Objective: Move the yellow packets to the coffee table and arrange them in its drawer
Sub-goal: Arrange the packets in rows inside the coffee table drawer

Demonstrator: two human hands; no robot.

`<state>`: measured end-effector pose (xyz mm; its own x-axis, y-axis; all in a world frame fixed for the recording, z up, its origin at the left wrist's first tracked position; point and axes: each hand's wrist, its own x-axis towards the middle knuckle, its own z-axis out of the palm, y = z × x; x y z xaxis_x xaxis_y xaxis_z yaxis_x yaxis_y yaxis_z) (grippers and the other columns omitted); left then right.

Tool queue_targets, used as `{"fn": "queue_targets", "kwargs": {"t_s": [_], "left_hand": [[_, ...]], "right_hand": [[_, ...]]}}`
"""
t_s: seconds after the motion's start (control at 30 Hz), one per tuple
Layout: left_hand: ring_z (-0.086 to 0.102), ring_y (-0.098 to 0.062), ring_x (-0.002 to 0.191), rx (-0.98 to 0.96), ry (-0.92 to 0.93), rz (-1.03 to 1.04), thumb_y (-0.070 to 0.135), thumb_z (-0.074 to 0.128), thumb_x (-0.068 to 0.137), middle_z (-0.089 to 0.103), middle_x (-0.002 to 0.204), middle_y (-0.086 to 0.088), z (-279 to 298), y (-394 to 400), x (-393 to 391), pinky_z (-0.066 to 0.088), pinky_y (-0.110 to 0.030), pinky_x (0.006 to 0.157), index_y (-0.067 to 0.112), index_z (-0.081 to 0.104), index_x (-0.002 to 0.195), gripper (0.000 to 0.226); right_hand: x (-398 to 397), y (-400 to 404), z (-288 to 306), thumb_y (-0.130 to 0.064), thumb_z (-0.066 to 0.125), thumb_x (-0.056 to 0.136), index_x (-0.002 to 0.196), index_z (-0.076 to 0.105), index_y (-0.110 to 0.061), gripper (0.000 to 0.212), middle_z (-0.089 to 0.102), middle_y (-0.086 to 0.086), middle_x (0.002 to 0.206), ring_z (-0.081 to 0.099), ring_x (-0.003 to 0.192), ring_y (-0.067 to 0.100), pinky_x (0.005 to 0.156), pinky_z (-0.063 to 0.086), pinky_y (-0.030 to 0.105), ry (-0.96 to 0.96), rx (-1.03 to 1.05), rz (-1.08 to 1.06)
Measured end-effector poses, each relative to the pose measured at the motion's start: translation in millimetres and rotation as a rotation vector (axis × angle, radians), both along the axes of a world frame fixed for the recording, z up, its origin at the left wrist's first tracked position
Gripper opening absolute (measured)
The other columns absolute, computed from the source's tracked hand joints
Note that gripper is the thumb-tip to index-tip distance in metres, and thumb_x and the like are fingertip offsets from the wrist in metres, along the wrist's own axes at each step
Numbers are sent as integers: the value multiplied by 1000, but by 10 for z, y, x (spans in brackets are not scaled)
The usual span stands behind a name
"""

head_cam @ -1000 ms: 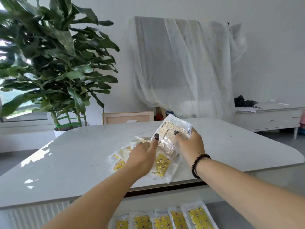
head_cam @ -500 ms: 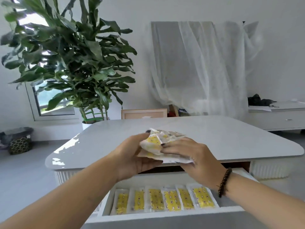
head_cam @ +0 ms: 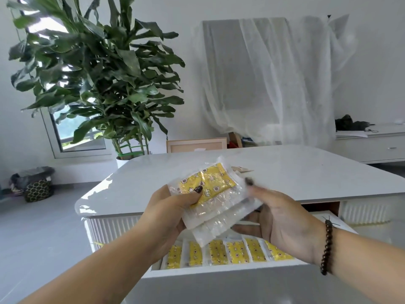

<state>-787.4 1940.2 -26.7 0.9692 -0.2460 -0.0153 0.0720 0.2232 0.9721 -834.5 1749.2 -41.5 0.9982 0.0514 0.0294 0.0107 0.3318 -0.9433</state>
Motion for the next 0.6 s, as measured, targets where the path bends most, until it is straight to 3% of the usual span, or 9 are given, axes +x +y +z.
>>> {"fn": "queue_targets", "kwargs": {"t_s": [0.1, 0.23, 0.37, 0.47, 0.6], "left_hand": [[74, -32, 83, 178, -79, -75, -3, 64, 85, 76, 91, -14, 2, 19, 1, 61, -41, 73, 3, 64, 105, 21], [75, -23, 78, 468, -212, -154, 12, 80, 74, 77, 86, -5, 60, 129, 63, 59, -31, 67, 9, 68, 102, 31], [75, -22, 77, 526, -226, -219, 24, 83, 58, 77, 86, -5, 73, 177, 87, 60, -28, 65, 10, 70, 101, 47], [75, -23, 78, 541, -257, -267, 22, 82, 58, 77, 89, -7, 69, 203, 112, 58, -24, 61, 8, 73, 101, 46], [74, -22, 87, 619, -261, -357, 20, 79, 69, 77, 95, -5, 11, 176, 104, 60, -34, 78, 12, 68, 103, 37]], "right_hand": [[-12, 84, -64, -2, 67, 83, 101, 67, -4, 19, 74, 15, 96, 71, 80, 26, 63, 61, 32, -22, -188, -108], [-22, 72, -78, -6, 72, 80, 96, 71, -8, 16, 76, 10, 92, 72, 83, 29, 70, 60, 38, -72, -394, -146], [-33, 27, -21, -8, 75, 76, 95, 72, -7, 19, 75, 11, 92, 72, 87, 31, 79, 59, 44, -78, -488, -134], [-35, -36, 8, -9, 77, 74, 96, 72, -4, 23, 75, 11, 93, 72, 90, 31, 84, 57, 44, -48, -519, -105], [-46, -91, 8, -14, 80, 66, 96, 73, -4, 33, 75, 11, 93, 72, 89, 28, 82, 58, 39, -7, -584, -26]]}}
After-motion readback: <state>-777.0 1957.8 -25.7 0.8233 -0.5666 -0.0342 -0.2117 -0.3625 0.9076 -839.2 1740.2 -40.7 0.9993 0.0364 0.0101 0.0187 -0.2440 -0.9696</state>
